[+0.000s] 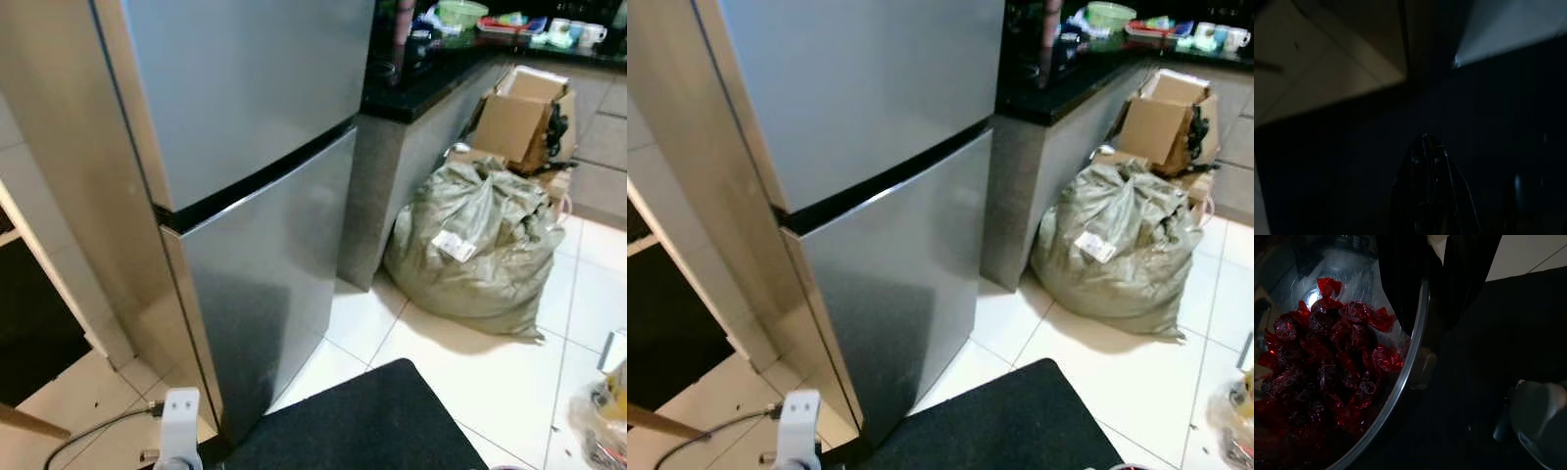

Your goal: Restocking fridge

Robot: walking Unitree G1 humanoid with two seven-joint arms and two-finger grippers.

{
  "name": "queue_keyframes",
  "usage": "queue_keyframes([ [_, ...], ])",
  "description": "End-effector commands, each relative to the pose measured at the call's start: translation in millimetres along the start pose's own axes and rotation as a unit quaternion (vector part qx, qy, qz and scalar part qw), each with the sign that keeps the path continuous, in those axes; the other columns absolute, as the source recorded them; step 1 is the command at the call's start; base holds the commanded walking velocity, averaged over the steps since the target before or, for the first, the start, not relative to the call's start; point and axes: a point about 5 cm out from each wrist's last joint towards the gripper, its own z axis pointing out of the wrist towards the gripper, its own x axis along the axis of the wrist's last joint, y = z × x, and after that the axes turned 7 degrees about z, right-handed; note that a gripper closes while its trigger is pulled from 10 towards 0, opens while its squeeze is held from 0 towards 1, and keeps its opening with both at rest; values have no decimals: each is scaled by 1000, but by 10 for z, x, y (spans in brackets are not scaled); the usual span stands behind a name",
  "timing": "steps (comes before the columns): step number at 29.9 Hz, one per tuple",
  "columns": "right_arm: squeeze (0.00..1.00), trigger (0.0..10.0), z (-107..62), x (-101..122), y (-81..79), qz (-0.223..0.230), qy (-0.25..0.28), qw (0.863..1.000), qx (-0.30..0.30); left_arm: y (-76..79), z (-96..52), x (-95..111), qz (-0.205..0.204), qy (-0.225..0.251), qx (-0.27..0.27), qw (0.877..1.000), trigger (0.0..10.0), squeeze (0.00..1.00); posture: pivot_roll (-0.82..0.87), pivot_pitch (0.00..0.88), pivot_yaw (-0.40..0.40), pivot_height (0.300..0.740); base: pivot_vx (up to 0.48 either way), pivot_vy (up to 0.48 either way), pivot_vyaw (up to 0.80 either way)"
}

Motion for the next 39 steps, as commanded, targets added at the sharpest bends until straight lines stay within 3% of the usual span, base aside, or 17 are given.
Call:
queue_keyframes([
  [1,0,10000,0,6,0,3,3,1000,-2,-230,22,170,-16,35,37,999,10000,0,-122,0,-28,740,0,0,0],
  [3,0,10000,0,3,-1,3,3,1000,-1,-310,40,301,-24,59,47,997,10000,0,-121,0,-30,740,0,0,0],
  [4,0,10000,-1,-1,-1,3,3,1000,-1,-380,51,441,-36,87,50,994,10000,541,-121,0,-30,740,0,0,0],
  [5,0,10000,-1,-1,-1,3,3,1000,-1,-380,51,441,-36,87,50,994,10000,541,-121,0,-30,740,0,0,0],
  [6,0,10000,-1,-4,-2,3,3,1000,-1,-441,55,576,-43,116,50,991,10000,1000,-121,0,-29,740,0,0,0],
  [8,0,10000,-2,-8,-1,3,2,1000,-1,-490,52,696,-45,143,49,987,10000,1000,-121,0,-29,740,0,0,0],
  [12,0,10000,-5,-32,0,2,0,1000,-1,-625,3,1188,-50,254,22,966,10000,1000,-120,0,-28,740,0,0,0],
  [16,0,10000,-8,-54,1,1,-3,1000,-1,-632,-65,1581,-35,331,-27,942,10000,1000,-119,0,-28,740,0,0,0],
  [19,0,10000,-9,-62,-2,0,-4,1000,-1,-591,-99,1741,-9,358,-61,932,10000,1000,-119,0,-28,740,0,0,0],
  [25,0,10000,-8,-61,-6,-1,-4,1000,-1,-546,-158,1949,4,393,-110,913,10000,1000,-119,0,-29,740,0,0,0],
  [30,0,10000,-8,-60,-3,-2,-4,1000,-3,-479,-224,2115,46,415,-172,892,10000,1000,-123,0,-27,740,0,0,0],
  [39,0,10000,-9,-75,-9,-1,-6,1000,-3,-507,-276,2148,75,406,-249,876,10000,1000,-124,0,-25,740,0,0,0],
])
